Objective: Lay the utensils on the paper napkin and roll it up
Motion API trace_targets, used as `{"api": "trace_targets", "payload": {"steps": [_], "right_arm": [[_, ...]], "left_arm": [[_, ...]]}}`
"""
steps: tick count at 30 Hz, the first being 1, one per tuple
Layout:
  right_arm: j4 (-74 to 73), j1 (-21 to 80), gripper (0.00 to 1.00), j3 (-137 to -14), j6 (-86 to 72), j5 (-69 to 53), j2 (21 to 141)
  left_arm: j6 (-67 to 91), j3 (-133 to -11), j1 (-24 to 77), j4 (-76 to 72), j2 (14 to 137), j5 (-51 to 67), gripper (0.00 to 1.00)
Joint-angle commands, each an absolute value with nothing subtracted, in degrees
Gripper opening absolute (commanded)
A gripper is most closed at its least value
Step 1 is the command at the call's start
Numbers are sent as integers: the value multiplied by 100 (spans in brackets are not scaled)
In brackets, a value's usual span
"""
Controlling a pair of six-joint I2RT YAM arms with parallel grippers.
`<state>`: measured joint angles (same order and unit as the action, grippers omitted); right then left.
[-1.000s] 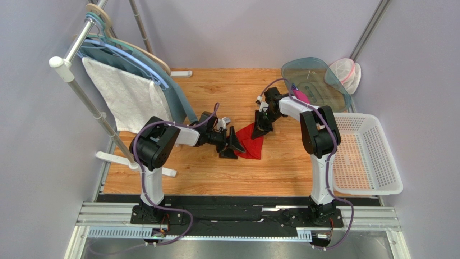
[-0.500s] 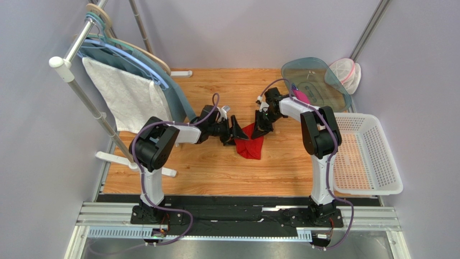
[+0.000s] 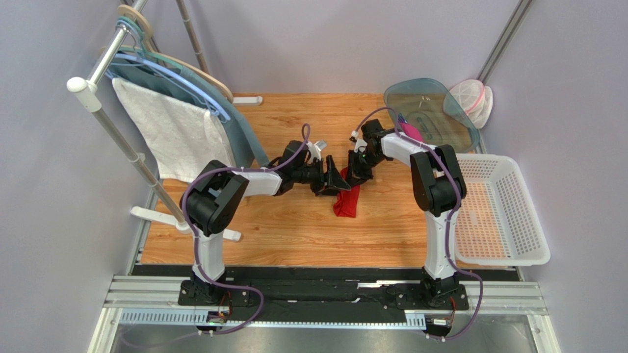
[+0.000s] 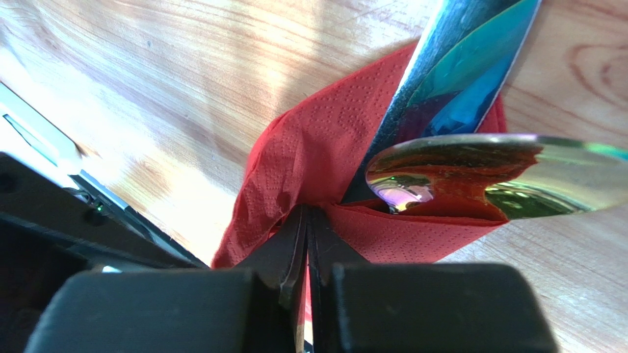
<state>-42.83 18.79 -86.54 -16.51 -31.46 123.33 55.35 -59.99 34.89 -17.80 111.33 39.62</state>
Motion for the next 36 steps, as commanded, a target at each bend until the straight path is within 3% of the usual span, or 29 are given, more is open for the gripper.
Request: {"api": "trace_targets", "payload": {"steps": [1,7,18,25,36], "right_arm": [[-4175,1969,1,-8376,-1415,-1978,12814],[-4175,1978,1,-8402,-1433,-1986,12841],[-4140,1978,1,-8359,-1450,-1969,12823],[-4105,1978,1,-8350,-1459,-1925,12797],[-4096,1978,1,-8323,-1476,-1828,12762]], "left_arm": [[4923,-6328,3489,-643,11233,3551,70],[4658,-6214,3480,360,11065,3041,75],[5651,-5511,3489,-1538,10942,3990,79],[5941,-5537,3700,-2109,10942,3859,80],[6197,-5326,3973,-1732,11294,3006,84]]}}
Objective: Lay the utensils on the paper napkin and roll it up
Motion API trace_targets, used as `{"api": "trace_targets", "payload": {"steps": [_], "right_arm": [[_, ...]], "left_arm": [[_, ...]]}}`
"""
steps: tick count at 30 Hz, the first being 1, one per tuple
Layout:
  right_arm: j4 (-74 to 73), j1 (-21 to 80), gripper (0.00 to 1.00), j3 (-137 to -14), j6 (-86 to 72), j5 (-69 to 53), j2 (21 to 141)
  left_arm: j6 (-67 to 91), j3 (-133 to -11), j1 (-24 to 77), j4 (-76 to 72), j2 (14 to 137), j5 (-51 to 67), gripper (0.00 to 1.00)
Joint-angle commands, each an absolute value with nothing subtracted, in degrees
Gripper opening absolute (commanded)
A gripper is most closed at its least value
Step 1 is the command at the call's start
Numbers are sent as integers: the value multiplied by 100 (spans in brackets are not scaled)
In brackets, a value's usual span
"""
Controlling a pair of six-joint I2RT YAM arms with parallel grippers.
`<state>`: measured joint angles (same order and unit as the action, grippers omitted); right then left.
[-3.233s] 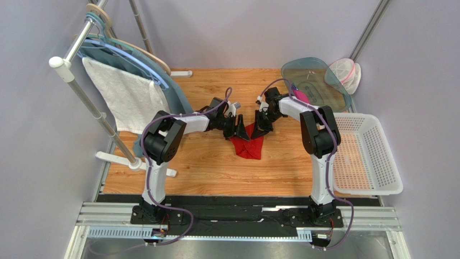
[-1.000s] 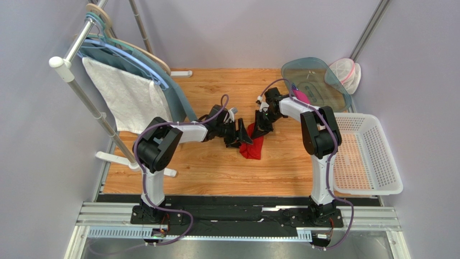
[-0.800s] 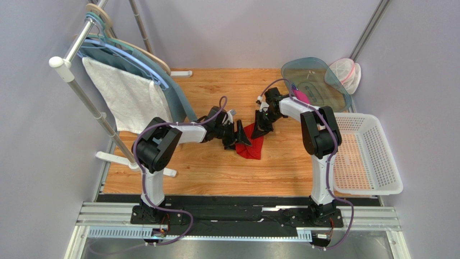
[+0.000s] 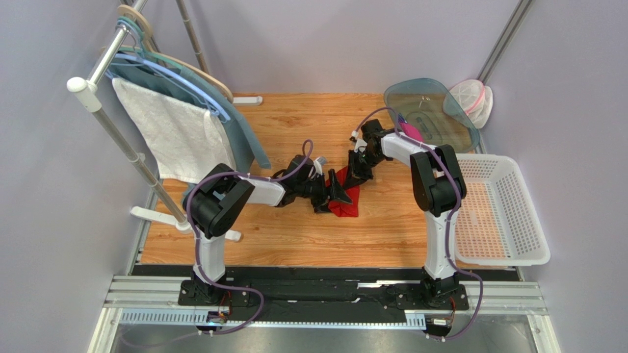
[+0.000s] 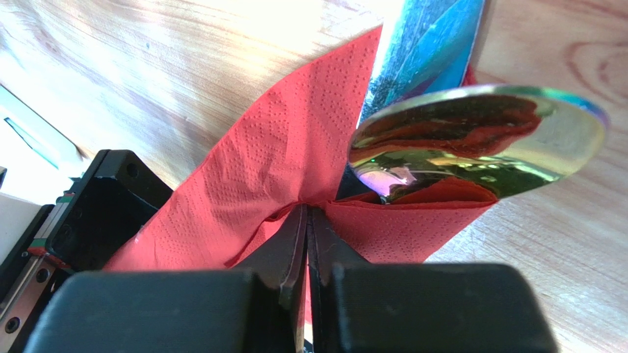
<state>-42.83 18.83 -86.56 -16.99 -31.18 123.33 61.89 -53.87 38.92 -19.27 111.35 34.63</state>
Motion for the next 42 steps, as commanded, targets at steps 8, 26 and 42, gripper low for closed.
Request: {"api": "trace_targets", "payload": {"steps": [8,26,42], "right_arm": [[-4078,1978,1,-8253,-1459,-1811,12709],[-4069,1978,0,-8314,-1485,-1837,12753],[-4113,1978,0,-8446,-1538,-1881,12850]], "left_arm": [[5950,-5204,3964,-1196,11101,2874,85],[6223,-5774,3700,-2794,10775,3366,74],[5433,-6055,3779,-651,10784,2892,67]]}}
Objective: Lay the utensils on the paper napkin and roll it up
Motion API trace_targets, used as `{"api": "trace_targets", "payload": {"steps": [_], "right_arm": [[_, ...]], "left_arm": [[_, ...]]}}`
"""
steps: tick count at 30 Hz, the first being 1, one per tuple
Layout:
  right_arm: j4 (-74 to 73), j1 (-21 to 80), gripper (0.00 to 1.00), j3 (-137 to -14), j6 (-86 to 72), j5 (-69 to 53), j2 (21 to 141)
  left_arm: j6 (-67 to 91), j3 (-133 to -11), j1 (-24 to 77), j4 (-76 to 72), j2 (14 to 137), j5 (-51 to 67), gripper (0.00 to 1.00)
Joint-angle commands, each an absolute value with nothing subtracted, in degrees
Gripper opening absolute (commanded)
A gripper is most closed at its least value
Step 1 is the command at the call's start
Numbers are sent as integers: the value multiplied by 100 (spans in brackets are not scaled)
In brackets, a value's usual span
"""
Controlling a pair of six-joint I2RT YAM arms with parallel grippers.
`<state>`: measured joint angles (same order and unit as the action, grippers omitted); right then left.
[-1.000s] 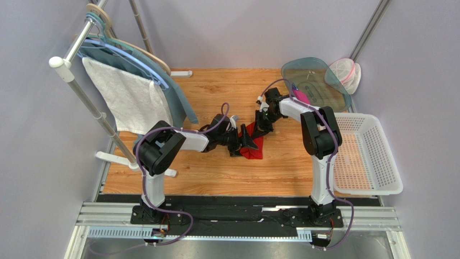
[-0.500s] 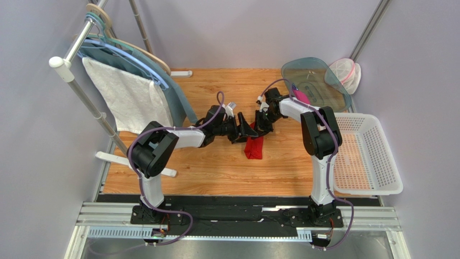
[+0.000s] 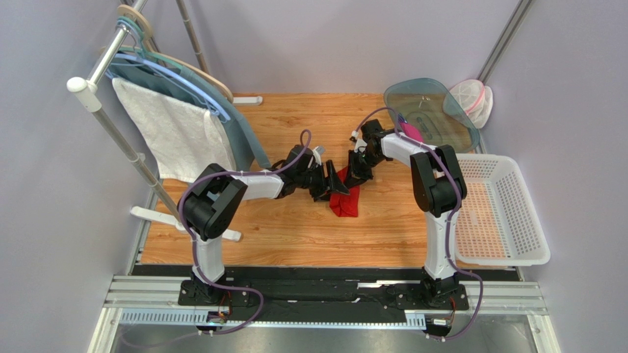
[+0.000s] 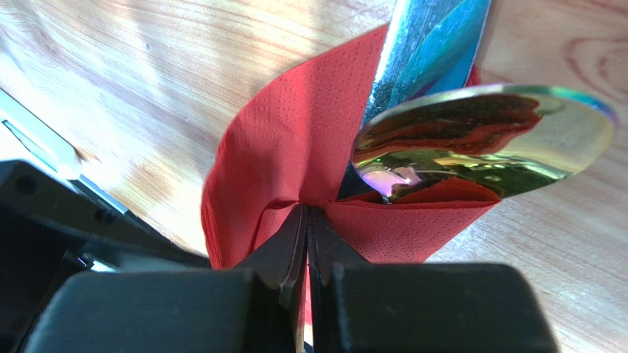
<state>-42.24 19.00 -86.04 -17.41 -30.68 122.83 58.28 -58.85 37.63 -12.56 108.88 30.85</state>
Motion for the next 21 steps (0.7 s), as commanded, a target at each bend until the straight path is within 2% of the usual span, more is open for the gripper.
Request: {"api": "trace_targets", "payload": {"steps": [1,7,9,11,21], "right_arm": [[-4105,1978,0,-8446,-1538,-1881,12850],[-4087,1978,0,-8394,-1591,-1863,12823],[-4069,1977,0,-8350,-1617,-1872,12806],[-4052,1978,0,-8315,-1670,-1855,12788],[-4043,1969,0,-8358,-1758,-1819,12806]], "left_arm": [[5379,-6117,3779,-572,10767,2883,64],[4949,-6371,3771,-361,10793,2778,40],[4677,-6512,3779,-185,10828,2699,28],[4614,-6714,3771,-114,10889,2733,23],[4316,-7452,3964,667,11443,2839,23]]}}
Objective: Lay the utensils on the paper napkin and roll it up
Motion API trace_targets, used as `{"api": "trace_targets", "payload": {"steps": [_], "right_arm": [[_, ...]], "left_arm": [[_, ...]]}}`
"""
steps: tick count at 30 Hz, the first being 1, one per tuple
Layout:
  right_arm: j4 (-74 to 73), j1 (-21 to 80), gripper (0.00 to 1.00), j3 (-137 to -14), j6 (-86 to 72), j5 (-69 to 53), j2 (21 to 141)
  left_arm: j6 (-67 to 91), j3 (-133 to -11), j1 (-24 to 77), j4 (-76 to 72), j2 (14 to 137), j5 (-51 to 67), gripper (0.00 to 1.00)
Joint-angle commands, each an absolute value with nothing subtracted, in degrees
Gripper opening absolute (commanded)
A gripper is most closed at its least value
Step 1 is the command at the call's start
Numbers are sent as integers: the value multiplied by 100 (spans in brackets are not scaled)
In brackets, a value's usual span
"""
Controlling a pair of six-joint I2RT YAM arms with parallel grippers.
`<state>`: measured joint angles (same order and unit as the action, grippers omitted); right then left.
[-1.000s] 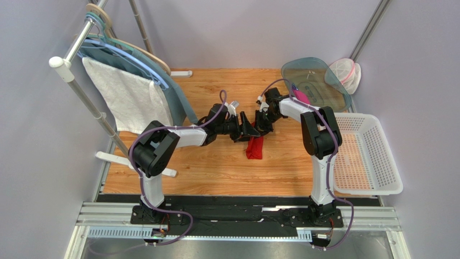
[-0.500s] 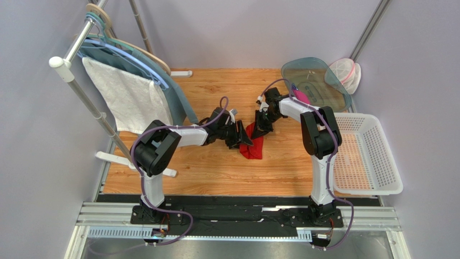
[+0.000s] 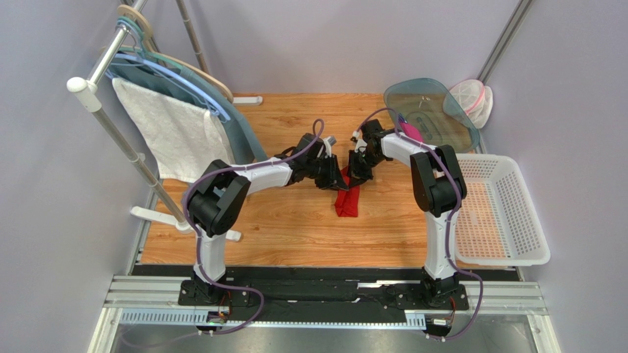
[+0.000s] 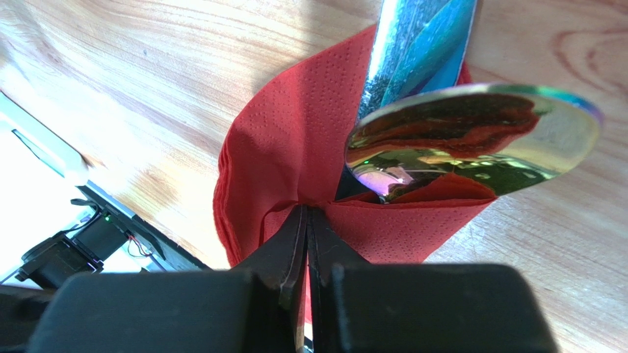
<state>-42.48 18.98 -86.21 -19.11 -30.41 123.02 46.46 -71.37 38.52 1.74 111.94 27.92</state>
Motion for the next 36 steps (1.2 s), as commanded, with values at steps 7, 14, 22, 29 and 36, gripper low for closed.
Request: {"api": "trace_targets", "payload": {"steps": [7,14,22,29,36], "right_arm": [[-4069,1969,0,-8446,-1767,-1784,12850],[-4069,1977,0,-8332,-1863,-1740,12744],[-4166,1934,2,-8436,-2004,-2004,12542],[-4280,1706,10,-8885,-2100,-2767,12270],[-4280,1503,11,-8816,-2171,-3278,11945]], "left_arm": [[4044,-7576,3990,1141,11786,2690,24],[3341,-7770,3876,2073,11874,2206,17],[2742,-7989,3735,2759,11927,2021,10],[2733,-8086,3744,2716,12014,2215,0],[2733,-8174,3735,2707,12085,2294,0]]}}
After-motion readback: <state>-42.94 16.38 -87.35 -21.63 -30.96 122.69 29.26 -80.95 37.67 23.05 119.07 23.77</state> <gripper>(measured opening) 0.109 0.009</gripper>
